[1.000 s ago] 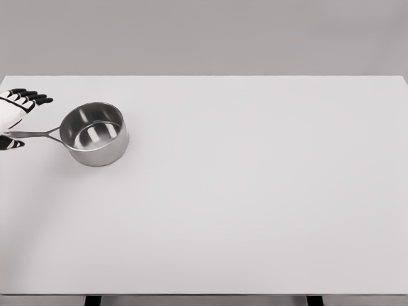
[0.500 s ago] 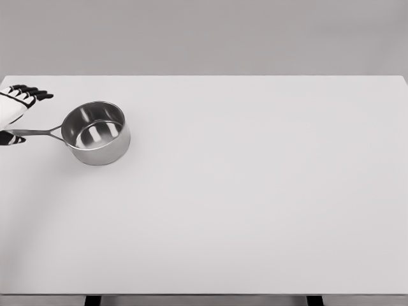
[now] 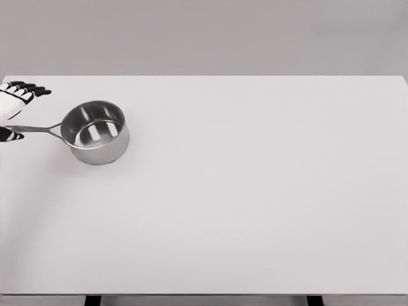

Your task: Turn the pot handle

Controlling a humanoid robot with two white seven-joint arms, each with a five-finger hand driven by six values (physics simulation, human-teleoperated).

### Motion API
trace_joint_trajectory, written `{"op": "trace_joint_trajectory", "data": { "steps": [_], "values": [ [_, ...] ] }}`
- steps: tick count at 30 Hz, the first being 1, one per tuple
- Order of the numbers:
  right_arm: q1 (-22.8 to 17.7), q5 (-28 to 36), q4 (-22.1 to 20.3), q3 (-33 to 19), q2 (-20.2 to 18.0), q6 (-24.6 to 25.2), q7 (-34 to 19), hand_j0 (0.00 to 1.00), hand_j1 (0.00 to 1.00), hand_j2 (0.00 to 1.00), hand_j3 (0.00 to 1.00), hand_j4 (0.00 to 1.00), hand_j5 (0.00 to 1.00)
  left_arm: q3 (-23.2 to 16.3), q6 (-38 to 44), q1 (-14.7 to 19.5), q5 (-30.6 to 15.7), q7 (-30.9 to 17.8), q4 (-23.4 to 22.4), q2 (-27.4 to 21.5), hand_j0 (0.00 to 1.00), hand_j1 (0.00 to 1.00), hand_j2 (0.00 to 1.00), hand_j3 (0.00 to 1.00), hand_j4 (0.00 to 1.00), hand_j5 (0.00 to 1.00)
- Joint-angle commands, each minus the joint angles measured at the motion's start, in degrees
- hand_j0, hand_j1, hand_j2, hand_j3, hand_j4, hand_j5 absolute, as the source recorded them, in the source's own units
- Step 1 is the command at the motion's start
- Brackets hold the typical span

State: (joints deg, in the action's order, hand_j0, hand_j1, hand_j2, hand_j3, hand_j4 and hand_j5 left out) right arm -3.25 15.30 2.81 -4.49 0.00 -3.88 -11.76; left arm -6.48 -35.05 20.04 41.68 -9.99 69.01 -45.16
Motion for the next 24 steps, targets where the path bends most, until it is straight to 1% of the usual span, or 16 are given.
{"op": "trace_joint_trajectory", "data": {
  "steps": [1, 15, 21, 24],
  "values": [
    [0.0, 0.0, 0.0, 0.0, 0.0, -0.1, 0.0, 1.0, 1.0, 1.0, 1.0, 1.0, 1.0, -0.1, 0.1, 0.0, -0.4, 0.1, -0.1, 0.0, 1.0, 1.0, 1.0, 1.0, 1.0, 1.0],
    [0.0, 0.0, 0.0, 0.0, 0.0, 0.0, 0.0, 1.0, 1.0, 1.0, 1.0, 1.0, 1.0, -0.4, 0.1, 0.8, -0.4, 0.1, -0.8, 0.1, 1.0, 1.0, 1.0, 1.0, 1.0, 1.0],
    [0.0, 0.0, 0.0, 0.0, 0.0, 0.0, 0.0, 1.0, 1.0, 1.0, 1.0, 1.0, 1.0, -0.4, 0.1, -0.1, -1.3, 0.3, 0.1, -0.5, 1.0, 1.0, 1.0, 1.0, 1.0, 1.0],
    [0.0, 0.0, 0.0, 0.0, 0.0, 0.0, 0.0, 1.0, 1.0, 1.0, 1.0, 1.0, 1.0, -0.2, 0.1, -0.4, -1.9, 0.4, 3.7, -0.5, 1.0, 1.0, 1.0, 1.0, 1.0, 1.0]
  ]
}}
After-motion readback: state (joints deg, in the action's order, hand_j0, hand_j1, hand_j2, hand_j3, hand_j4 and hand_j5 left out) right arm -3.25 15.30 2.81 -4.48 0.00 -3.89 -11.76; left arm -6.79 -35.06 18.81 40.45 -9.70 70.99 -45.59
